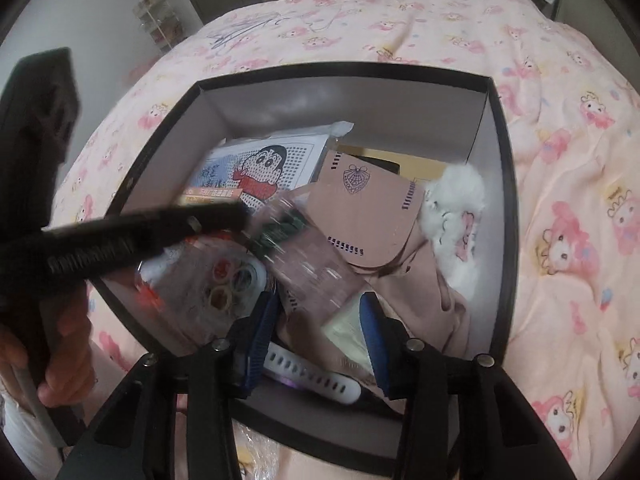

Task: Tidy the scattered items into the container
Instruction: 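Lower the tube into the box and open the left gripper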

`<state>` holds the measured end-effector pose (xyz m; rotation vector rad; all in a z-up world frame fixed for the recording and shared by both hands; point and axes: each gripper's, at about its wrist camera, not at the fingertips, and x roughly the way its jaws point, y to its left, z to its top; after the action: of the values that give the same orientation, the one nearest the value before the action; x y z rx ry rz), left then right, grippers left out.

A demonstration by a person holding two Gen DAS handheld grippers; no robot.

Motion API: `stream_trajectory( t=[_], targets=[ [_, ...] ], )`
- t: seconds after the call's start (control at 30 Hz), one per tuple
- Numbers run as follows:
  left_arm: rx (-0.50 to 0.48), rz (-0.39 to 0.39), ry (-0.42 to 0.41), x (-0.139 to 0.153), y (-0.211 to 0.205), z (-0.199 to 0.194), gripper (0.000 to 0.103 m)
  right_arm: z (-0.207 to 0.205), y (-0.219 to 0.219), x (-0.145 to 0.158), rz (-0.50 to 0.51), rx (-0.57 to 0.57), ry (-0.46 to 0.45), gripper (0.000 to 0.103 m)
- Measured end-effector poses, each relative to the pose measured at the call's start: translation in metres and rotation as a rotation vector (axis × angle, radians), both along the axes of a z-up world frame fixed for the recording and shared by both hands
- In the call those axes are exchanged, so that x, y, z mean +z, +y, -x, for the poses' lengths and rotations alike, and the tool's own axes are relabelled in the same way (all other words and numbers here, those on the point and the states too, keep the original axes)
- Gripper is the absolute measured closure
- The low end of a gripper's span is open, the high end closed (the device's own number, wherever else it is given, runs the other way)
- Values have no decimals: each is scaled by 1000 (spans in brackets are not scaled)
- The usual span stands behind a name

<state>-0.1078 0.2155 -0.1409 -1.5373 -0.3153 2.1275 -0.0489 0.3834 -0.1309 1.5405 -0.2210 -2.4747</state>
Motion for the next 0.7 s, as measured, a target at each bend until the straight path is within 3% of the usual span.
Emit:
stream_trajectory(
  t=[0.1,0.2,0.27,0.37,0.47,0.53,0.7],
  targets=[
    [28,-10,32,6,-9,-7,91,-4,8,10,-13,-41,50,63],
    [32,-9,19,1,-12,-7,91,-6,6,15,-124,-72,110,63],
    [12,14,39,1,-9,-10,91,-6,4,10,-198,-76,102,63],
    [-23,-2,40,3,-7,-13,91,-5,2,0,-215,-69,56,63],
    [-29,4,60,5,-7,-20,82,-6,0,1,-222,-71,54,61],
    [-20,49,98,7,-6,-22,57,-6,1,1,-220,-88,52,60],
    [-18,75,115,7,-1,-23,55,-2,-1,0,-230,-102,66,58]
  ],
)
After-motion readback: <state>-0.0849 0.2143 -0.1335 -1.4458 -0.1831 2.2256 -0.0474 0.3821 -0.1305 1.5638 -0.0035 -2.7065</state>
